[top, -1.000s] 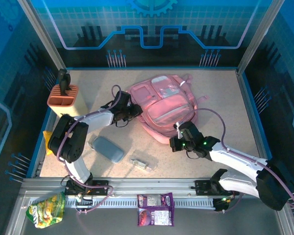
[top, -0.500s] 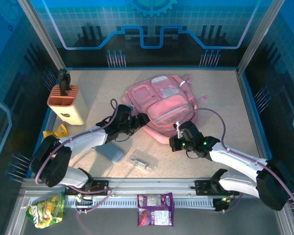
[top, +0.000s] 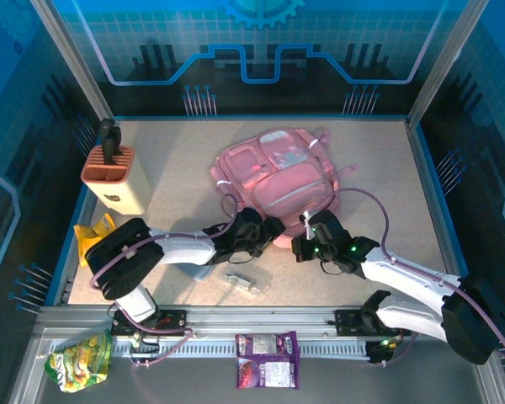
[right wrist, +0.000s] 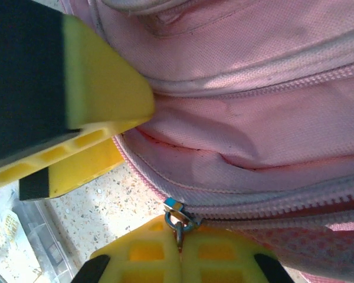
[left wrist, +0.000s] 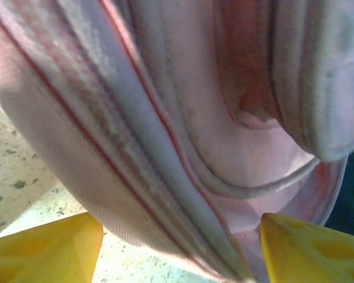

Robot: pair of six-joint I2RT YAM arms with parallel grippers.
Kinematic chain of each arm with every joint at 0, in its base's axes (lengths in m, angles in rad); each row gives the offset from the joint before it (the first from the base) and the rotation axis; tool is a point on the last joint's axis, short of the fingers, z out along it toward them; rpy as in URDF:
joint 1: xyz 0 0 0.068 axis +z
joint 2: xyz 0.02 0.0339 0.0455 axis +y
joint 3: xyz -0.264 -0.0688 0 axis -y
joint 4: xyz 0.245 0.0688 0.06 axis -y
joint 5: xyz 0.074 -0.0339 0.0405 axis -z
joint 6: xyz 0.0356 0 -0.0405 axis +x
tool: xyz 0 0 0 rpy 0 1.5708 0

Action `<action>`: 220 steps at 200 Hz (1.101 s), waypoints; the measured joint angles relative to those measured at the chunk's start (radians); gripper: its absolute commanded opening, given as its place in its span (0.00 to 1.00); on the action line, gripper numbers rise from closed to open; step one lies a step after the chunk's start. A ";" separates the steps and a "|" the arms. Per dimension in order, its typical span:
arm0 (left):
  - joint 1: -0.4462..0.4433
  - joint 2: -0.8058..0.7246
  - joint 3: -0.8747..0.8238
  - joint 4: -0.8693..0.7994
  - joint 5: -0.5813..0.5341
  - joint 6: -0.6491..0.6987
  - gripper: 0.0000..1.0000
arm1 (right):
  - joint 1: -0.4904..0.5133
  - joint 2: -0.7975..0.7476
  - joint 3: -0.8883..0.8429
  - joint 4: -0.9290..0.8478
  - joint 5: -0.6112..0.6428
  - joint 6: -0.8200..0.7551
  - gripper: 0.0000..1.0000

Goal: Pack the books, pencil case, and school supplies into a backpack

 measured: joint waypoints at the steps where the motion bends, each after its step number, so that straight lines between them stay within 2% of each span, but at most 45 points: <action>1: -0.001 0.001 0.000 0.000 -0.001 -0.002 0.68 | 0.000 0.000 0.000 0.000 0.000 0.000 0.00; 31: -0.014 0.022 0.012 0.000 -0.044 -0.046 0.62 | 0.000 0.000 -0.010 0.007 0.000 0.000 0.00; 54: -0.016 0.027 0.029 -0.010 -0.067 -0.064 0.53 | 0.000 0.002 -0.010 0.013 0.000 0.000 0.00; 137: -0.028 0.029 0.072 -0.079 -0.112 -0.058 0.00 | 0.000 0.014 0.035 -0.044 0.030 -0.012 0.00; 169: -0.023 0.013 0.073 -0.101 -0.113 -0.015 0.00 | 0.000 0.014 0.066 -0.111 0.063 -0.012 0.00; 220: 0.033 -0.054 0.070 -0.176 -0.073 0.076 0.00 | -0.024 -0.038 0.080 -0.190 0.087 -0.011 0.00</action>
